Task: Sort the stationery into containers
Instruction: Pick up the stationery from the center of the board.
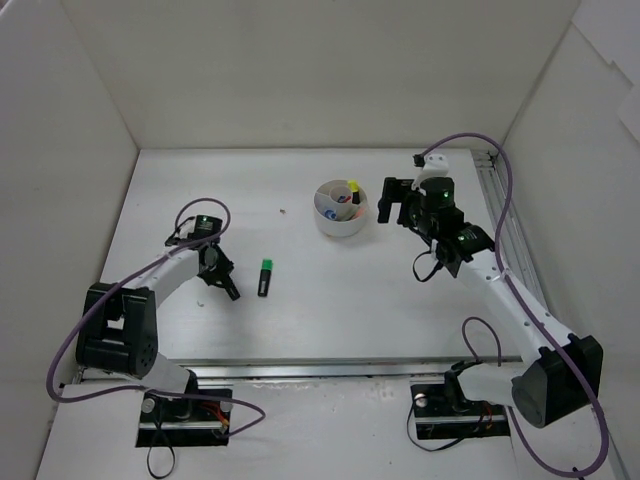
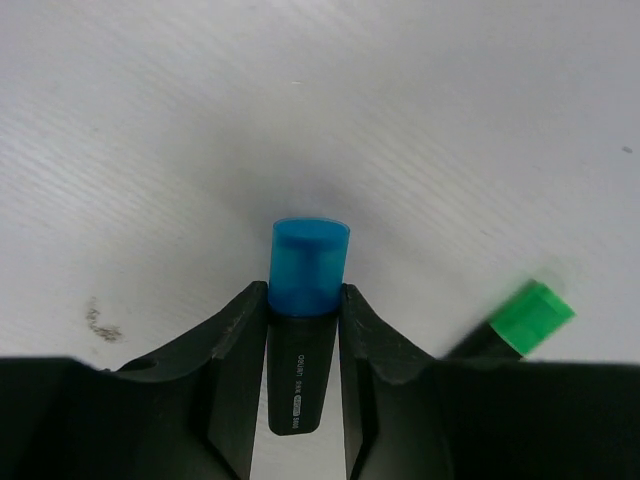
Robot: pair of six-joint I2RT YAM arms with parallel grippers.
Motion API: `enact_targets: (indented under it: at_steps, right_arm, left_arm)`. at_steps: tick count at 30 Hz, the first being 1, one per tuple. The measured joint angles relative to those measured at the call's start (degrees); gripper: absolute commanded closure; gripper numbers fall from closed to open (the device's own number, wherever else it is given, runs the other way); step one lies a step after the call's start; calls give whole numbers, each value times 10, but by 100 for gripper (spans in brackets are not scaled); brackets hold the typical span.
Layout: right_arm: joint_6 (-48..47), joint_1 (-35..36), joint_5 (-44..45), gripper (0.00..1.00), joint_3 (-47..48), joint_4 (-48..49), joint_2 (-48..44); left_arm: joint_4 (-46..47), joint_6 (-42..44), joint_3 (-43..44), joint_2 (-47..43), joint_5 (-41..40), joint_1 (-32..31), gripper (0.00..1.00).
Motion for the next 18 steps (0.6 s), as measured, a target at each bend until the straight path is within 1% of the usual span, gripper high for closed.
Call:
enact_targets:
  at_steps: [4, 7, 8, 10, 13, 16, 18]
  right_arm:
    - [0, 1, -40, 2, -14, -1, -20]
    - [0, 7, -92, 2, -22, -2, -26]
    - [0, 11, -113, 2, -23, -3, -26]
    - [2, 22, -158, 2, -25, -6, -25]
    - [3, 42, -221, 2, -25, -5, -20]
    - [13, 62, -264, 2, -25, -4, -12]
    - [24, 74, -282, 2, -26, -1, -7]
  left_arm:
    - [33, 85, 14, -31, 23, -47, 100]
    - [69, 174, 14, -80, 86, -84, 100]
    - [84, 211, 14, -101, 107, -104, 100]
    - [102, 257, 14, -131, 130, -135, 100]
    - [123, 332, 13, -184, 161, -198, 100]
    - [141, 400, 10, -229, 199, -250, 100]
    - [149, 431, 7, -247, 212, -273, 100]
